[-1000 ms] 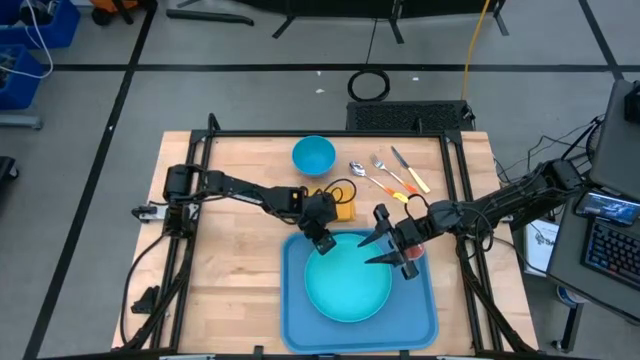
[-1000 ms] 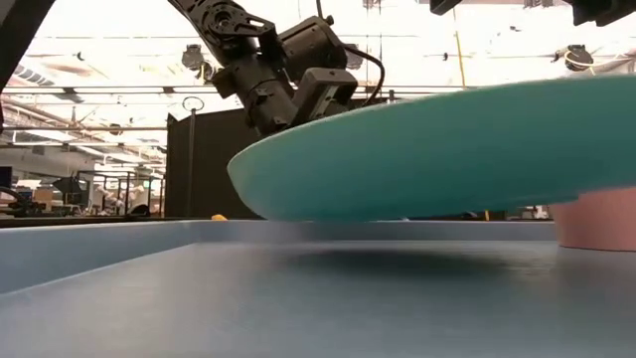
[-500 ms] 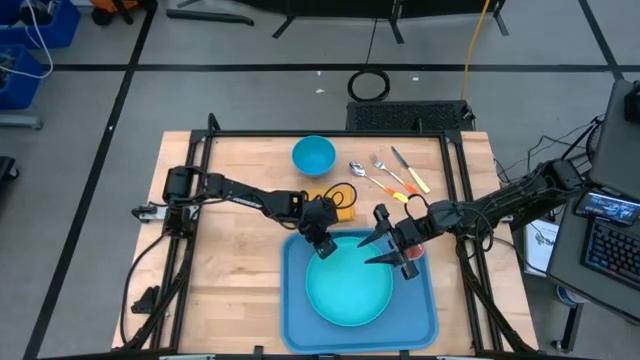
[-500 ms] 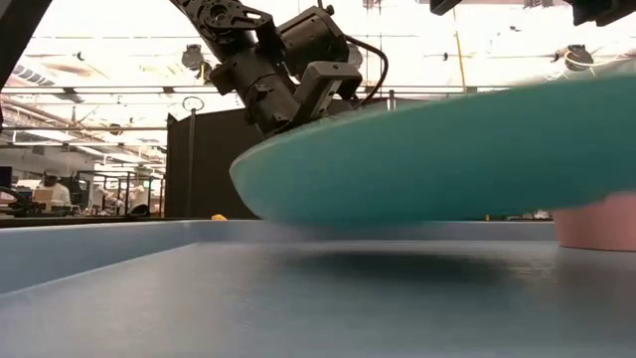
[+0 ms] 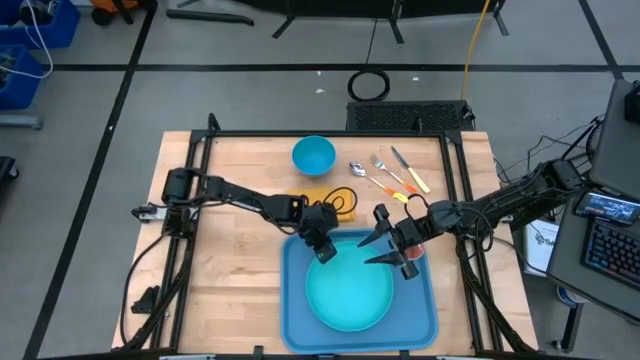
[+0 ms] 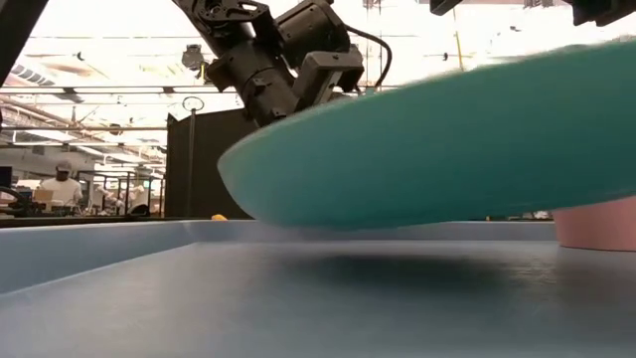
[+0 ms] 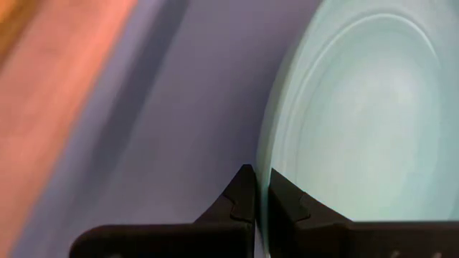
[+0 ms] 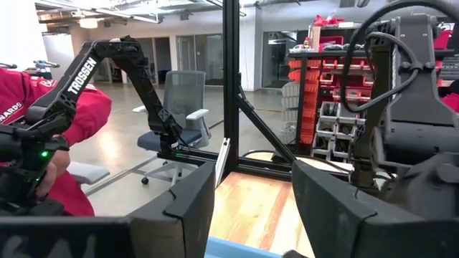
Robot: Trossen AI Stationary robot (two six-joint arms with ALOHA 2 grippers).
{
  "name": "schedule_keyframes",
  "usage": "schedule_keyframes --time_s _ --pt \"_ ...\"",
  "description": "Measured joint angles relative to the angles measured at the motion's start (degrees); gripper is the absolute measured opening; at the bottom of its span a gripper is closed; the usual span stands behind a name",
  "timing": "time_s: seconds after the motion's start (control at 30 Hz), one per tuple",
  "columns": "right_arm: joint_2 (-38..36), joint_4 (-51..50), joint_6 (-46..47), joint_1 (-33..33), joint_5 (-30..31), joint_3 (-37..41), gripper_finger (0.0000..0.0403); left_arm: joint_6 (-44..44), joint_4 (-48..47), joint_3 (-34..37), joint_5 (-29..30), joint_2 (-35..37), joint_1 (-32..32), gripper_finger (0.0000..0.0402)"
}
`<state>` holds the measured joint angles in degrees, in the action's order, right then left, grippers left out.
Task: Set up tray
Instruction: Put the blue plate at the bottom of the pink cup on the blue serving tray
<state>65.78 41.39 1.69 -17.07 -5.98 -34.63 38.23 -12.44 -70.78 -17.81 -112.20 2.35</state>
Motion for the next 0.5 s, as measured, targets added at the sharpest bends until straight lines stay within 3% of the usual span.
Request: schedule_keyframes --time_s 0.23,0.5 --pt "0.02 0.02 -0.45 0.01 0.17 0.0 0.0178 0.52 0.32 0.01 -0.96 -1.97 0.42 0.0006" --pt "0.04 -0.25 -0.47 0.01 0.2 0.04 0.0178 -2.01 -4.01 -6.41 -1.89 -5.48 0.41 0.0006"
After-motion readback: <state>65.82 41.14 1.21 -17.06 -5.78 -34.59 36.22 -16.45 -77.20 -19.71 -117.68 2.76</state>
